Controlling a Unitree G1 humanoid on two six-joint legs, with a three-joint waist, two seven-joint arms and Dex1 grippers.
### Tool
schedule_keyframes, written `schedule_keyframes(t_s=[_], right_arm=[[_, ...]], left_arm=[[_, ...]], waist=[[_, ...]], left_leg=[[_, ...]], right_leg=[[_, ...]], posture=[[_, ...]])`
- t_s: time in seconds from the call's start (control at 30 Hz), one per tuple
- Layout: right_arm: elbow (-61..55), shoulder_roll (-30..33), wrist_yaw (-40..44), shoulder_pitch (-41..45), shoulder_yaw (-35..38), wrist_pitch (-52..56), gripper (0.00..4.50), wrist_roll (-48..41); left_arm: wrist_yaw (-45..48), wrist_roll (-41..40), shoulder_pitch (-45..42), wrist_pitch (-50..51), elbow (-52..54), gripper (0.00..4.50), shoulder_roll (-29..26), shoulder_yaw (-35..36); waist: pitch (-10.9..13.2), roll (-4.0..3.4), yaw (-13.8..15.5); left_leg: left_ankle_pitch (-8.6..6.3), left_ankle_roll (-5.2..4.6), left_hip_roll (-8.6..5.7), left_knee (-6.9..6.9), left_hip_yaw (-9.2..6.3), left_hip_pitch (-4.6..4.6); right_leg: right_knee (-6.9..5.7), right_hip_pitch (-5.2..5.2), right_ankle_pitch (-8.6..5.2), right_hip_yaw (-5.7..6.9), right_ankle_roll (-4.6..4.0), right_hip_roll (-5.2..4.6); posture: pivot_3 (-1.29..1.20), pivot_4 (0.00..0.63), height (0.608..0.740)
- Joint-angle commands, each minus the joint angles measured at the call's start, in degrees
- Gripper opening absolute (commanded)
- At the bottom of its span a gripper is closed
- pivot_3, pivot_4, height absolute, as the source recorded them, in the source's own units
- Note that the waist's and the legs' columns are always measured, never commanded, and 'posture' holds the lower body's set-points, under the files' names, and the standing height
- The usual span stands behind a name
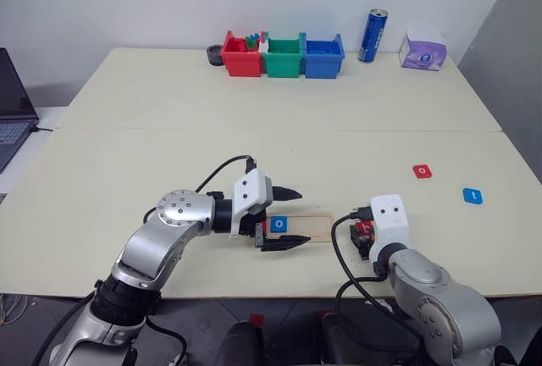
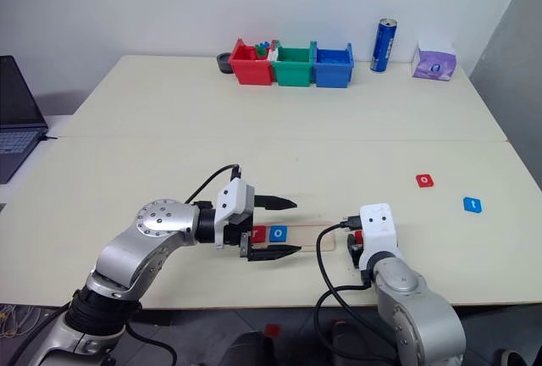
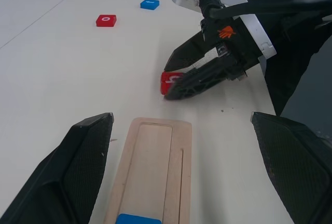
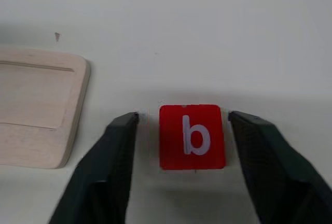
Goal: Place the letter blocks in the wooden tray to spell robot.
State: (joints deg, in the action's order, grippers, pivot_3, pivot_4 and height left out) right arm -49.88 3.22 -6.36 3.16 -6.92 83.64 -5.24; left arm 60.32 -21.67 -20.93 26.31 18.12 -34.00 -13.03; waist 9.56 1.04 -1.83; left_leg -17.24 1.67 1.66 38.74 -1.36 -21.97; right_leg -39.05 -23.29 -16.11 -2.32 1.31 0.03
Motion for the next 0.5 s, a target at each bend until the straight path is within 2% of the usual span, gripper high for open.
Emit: schedule_keyframes(t_s=[0.03, 0.07, 0.17, 0.23, 0.4, 0.5], right_arm=[[-2.27, -0.51, -0.29, 0.35, -0.23, 0.0, 4.34, 0.7], [-2.33, -0.58, -0.31, 0.39, -0.26, 0.04, 4.46, 0.72], [-2.49, 0.05, -0.01, 0.75, -0.4, -0.35, 4.46, 0.7], [-2.87, 2.63, 1.62, 1.43, -0.21, -2.4, 4.46, 0.22], [-4.11, 8.31, 10.83, 6.85, 8.93, -10.32, 4.46, -4.01], [-2.55, 10.81, 19.87, 9.23, 14.76, -15.63, 4.46, -10.18]], left_arm=[[-0.28, -1.13, -0.71, 0.29, 2.76, 4.5, 0.09, 0.64], [-0.25, -1.16, -0.71, 0.31, 2.77, 4.5, 0.07, 0.68], [-0.18, -1.2, -0.96, 0.49, 2.64, 4.5, 0.05, 0.79], [-0.12, -1.25, -1.13, 0.61, 2.52, 4.5, 0.0, 0.89], [0.52, -1.36, -1.22, 0.37, 1.96, 4.5, -0.51, 1.16], [0.94, -1.25, -1.95, -0.11, 0.43, 4.5, -0.68, 1.55]], waist=[[0.0, 0.0, 0.0], [0.0, 0.0, 0.0], [0.0, 0.0, -0.01], [0.0, 0.0, -0.01], [0.03, 0.0, 0.0], [0.03, 0.0, 0.0]], left_leg=[[0.0, 0.0, 0.0, 0.0, 0.0, 0.0], [0.0, 0.0, 0.0, 0.0, 0.0, 0.0], [0.0, 0.0, 0.0, 0.0, 0.0, 0.0], [0.0, 0.0, 0.0, 0.0, 0.0, 0.0], [0.0, 0.0, -0.03, 0.0, 0.03, -0.01], [0.0, -0.01, 0.0, 0.0, -0.04, 0.0]], right_leg=[[0.0, 0.0, 0.0, 0.0, 0.0, 0.0], [0.0, 0.0, -0.01, 0.0, 0.01, 0.0], [0.0, 0.0, -0.01, 0.0, 0.02, 0.0], [0.0, 0.0, -0.01, 0.0, 0.02, 0.0], [0.03, 0.0, -0.03, -0.01, 0.05, -0.01], [0.03, 0.0, -0.03, 0.03, 0.05, 0.05]], posture=[[0.0, 0.15, 0.74], [0.0, 0.15, 0.74], [0.0, 0.15, 0.74], [0.0, 0.15, 0.74], [0.0, 0.15, 0.74], [0.0, 0.15, 0.74]])
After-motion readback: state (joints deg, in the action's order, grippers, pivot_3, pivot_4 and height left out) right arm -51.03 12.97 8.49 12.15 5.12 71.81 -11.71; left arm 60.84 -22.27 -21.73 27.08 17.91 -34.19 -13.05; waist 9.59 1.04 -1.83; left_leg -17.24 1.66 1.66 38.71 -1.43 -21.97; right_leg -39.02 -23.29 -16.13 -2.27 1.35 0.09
